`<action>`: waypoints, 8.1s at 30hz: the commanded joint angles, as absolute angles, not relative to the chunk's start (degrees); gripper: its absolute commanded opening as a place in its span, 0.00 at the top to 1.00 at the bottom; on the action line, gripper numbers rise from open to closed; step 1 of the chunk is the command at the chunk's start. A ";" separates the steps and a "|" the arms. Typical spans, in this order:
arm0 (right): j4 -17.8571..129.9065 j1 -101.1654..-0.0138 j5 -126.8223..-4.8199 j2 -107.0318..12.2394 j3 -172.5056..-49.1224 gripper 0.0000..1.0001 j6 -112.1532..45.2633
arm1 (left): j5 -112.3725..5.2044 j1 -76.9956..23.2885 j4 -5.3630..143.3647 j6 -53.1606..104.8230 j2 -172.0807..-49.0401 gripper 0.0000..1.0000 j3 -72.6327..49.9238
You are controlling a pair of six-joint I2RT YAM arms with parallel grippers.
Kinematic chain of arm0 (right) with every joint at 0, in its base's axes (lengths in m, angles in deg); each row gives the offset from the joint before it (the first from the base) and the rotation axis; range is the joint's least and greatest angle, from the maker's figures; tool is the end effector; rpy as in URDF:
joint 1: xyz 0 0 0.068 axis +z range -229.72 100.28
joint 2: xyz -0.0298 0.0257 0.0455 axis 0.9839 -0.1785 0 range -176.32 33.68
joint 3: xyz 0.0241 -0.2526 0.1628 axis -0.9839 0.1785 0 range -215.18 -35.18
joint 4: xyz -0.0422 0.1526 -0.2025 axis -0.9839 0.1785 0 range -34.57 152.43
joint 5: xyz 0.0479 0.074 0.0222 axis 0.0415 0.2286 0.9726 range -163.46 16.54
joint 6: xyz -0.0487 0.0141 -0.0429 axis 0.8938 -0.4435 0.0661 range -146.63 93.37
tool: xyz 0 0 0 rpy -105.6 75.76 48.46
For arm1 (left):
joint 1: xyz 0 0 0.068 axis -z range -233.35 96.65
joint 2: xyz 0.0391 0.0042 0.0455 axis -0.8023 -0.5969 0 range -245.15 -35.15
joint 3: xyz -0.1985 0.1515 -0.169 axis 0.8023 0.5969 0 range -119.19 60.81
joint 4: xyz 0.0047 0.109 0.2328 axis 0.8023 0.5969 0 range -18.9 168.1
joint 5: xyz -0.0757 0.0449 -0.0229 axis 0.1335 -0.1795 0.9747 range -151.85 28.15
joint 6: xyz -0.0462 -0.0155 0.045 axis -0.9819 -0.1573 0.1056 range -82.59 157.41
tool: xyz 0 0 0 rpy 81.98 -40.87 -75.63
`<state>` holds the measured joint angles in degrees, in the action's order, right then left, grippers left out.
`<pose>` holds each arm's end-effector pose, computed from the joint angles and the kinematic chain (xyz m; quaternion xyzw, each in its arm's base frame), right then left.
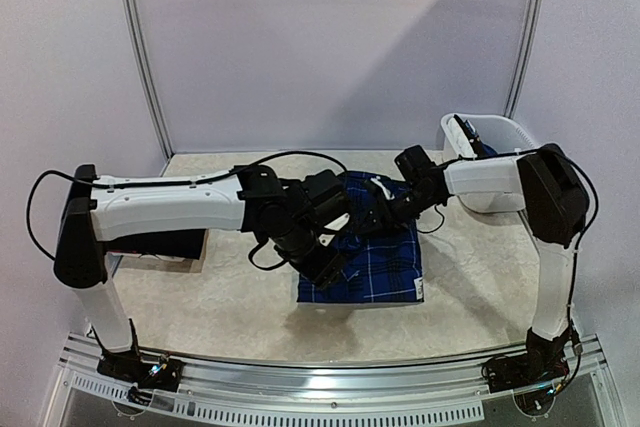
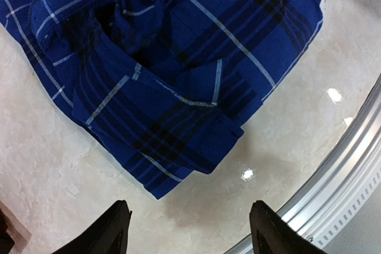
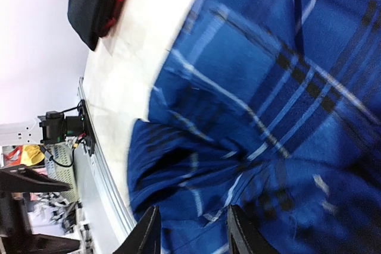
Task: Fold and stack the mixed laundry pile
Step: Smooth out the 2/3-rectangle-folded shirt at the center of the board, then move the 2/3-rectangle-folded shirt to the corner of the board.
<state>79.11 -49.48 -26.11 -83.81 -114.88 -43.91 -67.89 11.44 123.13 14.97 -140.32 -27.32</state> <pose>0.3559 0.2522 0.1777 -0.1985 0.8708 0.4471 0.0497 0.1708 -0.3499 0.2658 0.3458 0.9191 -0.0877 0.1671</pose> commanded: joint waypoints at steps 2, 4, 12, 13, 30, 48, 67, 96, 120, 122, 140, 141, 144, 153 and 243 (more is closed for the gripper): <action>82.57 -49.76 -33.49 -72.65 -109.74 0.60 -44.17 | -71.33 13.49 126.58 19.77 -143.37 0.30 -31.57; 82.96 -49.89 -35.30 -69.73 -107.28 0.58 -44.76 | -72.39 13.98 128.20 22.02 -144.32 0.31 -33.49; 84.42 -50.51 -44.01 -59.89 -98.79 0.56 -46.97 | -74.34 15.05 131.79 30.26 -146.59 0.32 -37.40; 84.73 -50.55 -45.20 -59.28 -98.05 0.56 -47.36 | -73.66 15.09 131.90 30.06 -146.94 0.32 -37.96; 80.84 -50.74 -49.19 -61.77 -89.76 0.55 -51.22 | -73.30 16.19 131.13 52.37 -147.55 0.34 -36.48; 83.13 -50.77 -47.86 -62.30 -90.20 0.54 -50.93 | -63.48 11.51 118.39 81.16 -140.11 0.33 -25.28; 83.84 -50.77 -46.83 -61.06 -88.40 0.54 -51.15 | -62.56 6.84 120.41 99.25 -153.43 0.39 -35.17; 85.79 -50.75 -44.88 -67.60 -92.60 0.54 -48.24 | -59.63 -3.36 117.18 90.67 -157.93 1.00 -45.06; 88.08 -50.73 -45.93 -68.93 -96.87 0.54 -48.43 | -63.11 -9.06 110.27 60.46 -168.91 0.89 -55.66; 88.69 -50.76 -46.16 -68.74 -97.58 0.54 -48.43 | -66.49 -9.06 111.49 58.20 -169.28 0.74 -56.67; 88.77 -50.73 -50.92 -54.00 -92.59 0.09 -58.33 | -55.60 -17.76 108.29 10.47 -146.57 0.00 -34.78; 87.70 -50.78 -50.51 -51.72 -90.25 0.06 -59.47 | -53.97 -18.51 108.51 8.65 -145.93 0.00 -32.94; 83.95 -50.76 -48.51 -46.72 -82.93 0.01 -64.04 | -53.16 -17.60 106.63 9.99 -141.42 0.00 -25.90; 71.11 -50.29 -40.65 -43.02 -70.08 0.01 -71.93 | -45.52 -14.86 100.71 8.88 -135.23 0.01 -7.75; 119.26 -48.94 -40.20 -22.16 -87.09 1.00 -78.66 | -41.53 9.56 119.75 -18.68 -126.90 1.00 -15.03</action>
